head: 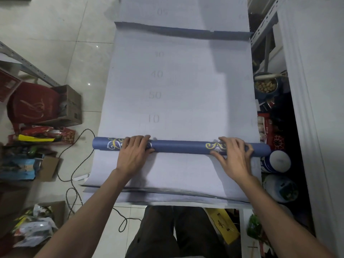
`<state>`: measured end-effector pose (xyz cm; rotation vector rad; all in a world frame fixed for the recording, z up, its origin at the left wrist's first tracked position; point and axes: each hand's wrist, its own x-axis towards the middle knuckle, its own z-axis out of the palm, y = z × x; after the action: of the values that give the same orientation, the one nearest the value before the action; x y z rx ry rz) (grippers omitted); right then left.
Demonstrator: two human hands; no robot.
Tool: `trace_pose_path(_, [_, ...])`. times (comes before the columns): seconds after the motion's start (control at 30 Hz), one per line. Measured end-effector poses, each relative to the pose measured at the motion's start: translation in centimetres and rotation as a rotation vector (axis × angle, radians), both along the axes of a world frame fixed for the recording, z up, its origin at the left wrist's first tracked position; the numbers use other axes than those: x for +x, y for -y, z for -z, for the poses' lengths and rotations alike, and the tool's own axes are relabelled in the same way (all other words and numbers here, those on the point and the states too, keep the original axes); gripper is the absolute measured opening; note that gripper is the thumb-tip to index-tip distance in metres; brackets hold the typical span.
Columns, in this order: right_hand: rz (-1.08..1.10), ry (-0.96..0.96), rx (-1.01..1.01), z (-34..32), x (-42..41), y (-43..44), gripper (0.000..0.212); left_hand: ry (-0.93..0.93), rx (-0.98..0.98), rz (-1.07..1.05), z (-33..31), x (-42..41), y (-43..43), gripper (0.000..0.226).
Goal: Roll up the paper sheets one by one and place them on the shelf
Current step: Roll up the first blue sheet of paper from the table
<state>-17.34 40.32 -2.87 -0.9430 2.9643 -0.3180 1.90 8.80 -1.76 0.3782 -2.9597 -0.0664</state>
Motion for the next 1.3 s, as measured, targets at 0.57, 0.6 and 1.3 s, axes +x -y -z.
trace_pose_path(0.57, [0.001,0.077,-0.020,0.0,0.3,-0.5,0.054,0.069,-0.012,-0.002,-0.4,0.6,0.0,0.046])
trace_pose_path(0.6, [-0.005,0.076,-0.014,0.1,0.6,-0.5,0.056,0.096,-0.021,-0.028,-0.5,0.6,-0.2,0.052])
trace_pose_path(1.3, [0.017,0.075,0.073,-1.4,0.1,0.5,0.061,0.076,-0.058,0.093,-1.2,-0.4,1.0,0.050])
